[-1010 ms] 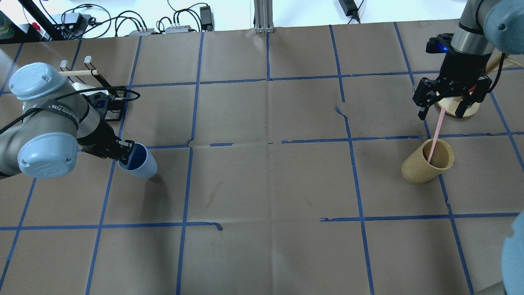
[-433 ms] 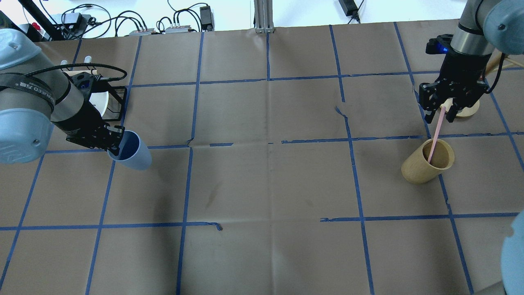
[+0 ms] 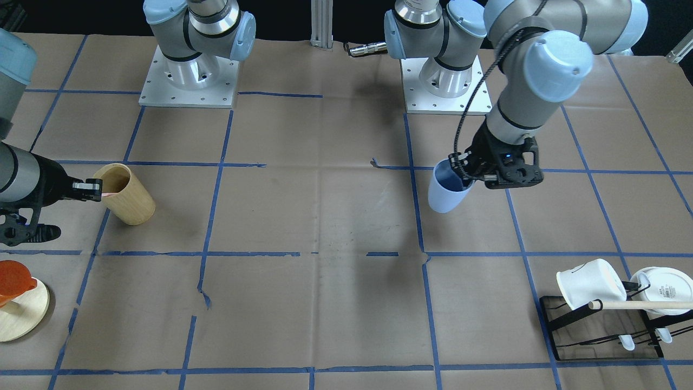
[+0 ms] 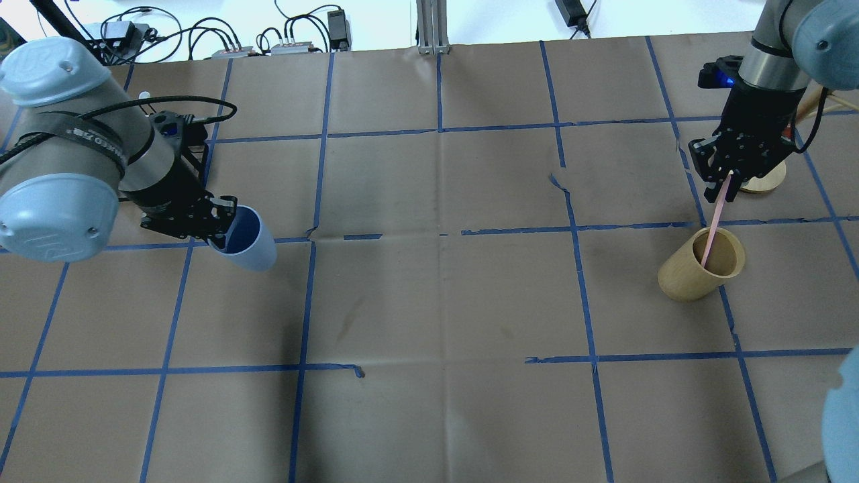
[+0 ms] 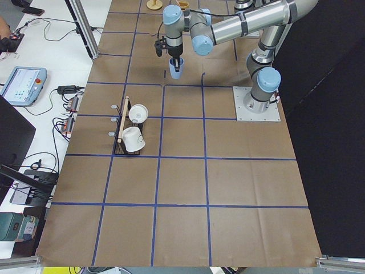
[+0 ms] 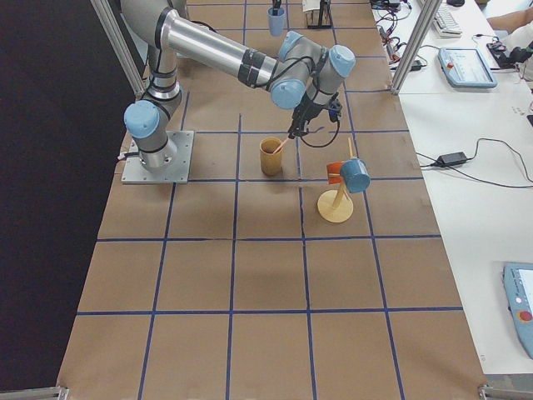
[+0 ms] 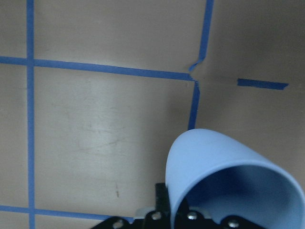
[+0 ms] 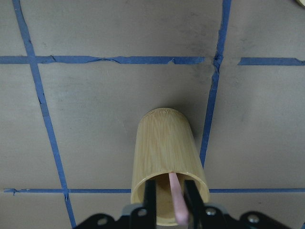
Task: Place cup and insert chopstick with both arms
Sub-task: 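Carry the blue cup with the left gripper toward the table center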
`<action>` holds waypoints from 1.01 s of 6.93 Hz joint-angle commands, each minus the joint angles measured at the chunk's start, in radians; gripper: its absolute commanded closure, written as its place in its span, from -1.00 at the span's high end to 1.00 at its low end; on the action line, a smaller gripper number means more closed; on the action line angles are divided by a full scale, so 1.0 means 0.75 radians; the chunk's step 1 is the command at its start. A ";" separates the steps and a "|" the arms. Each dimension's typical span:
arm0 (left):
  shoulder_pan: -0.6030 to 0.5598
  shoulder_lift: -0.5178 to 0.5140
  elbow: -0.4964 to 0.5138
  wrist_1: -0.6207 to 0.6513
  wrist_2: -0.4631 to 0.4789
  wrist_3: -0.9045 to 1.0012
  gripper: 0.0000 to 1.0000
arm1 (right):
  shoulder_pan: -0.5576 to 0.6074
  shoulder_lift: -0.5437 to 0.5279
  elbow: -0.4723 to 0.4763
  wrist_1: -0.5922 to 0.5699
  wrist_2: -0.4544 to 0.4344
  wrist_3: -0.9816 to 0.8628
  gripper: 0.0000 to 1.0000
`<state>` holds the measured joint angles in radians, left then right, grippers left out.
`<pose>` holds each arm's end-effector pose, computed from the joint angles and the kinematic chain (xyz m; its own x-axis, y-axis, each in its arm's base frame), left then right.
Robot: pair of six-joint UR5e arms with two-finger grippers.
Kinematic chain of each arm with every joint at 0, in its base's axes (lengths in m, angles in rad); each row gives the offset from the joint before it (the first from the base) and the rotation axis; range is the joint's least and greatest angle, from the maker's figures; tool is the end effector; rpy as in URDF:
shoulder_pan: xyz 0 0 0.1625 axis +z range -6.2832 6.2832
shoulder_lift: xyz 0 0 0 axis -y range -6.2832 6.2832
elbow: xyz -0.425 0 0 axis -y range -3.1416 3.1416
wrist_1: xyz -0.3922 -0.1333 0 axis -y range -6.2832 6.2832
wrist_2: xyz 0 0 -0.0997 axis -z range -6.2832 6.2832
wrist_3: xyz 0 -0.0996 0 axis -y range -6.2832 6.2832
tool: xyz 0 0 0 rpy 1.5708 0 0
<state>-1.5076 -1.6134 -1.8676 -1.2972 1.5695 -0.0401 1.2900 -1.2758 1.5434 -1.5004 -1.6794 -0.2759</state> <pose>-0.1028 -0.4883 0.3506 -0.9947 -0.1031 -0.0013 -0.1030 0.9925 0.0658 -0.0383 -0.5749 0.3390 -0.9999 -0.0151 0.0081 -0.0114 0.9378 0.3469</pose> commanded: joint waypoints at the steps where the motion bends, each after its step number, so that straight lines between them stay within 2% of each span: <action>1: -0.243 -0.129 0.137 0.007 0.000 -0.272 -1.00 | -0.002 0.010 0.000 -0.004 0.002 0.000 -0.34; 3: -0.401 -0.306 0.313 0.009 -0.017 -0.524 -1.00 | -0.002 0.014 -0.002 -0.004 0.004 0.000 -0.39; 5: -0.481 -0.454 0.483 0.032 -0.072 -0.627 -1.00 | -0.028 0.016 0.000 0.008 0.000 0.000 -0.62; 7: -0.520 -0.508 0.496 0.048 -0.094 -0.603 -1.00 | -0.033 0.016 -0.004 0.008 -0.002 0.000 -0.74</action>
<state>-1.8816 -1.9683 -1.5061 -1.2701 1.5068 -0.4991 1.2683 -1.2642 1.5417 -1.4949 -1.6800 -0.2761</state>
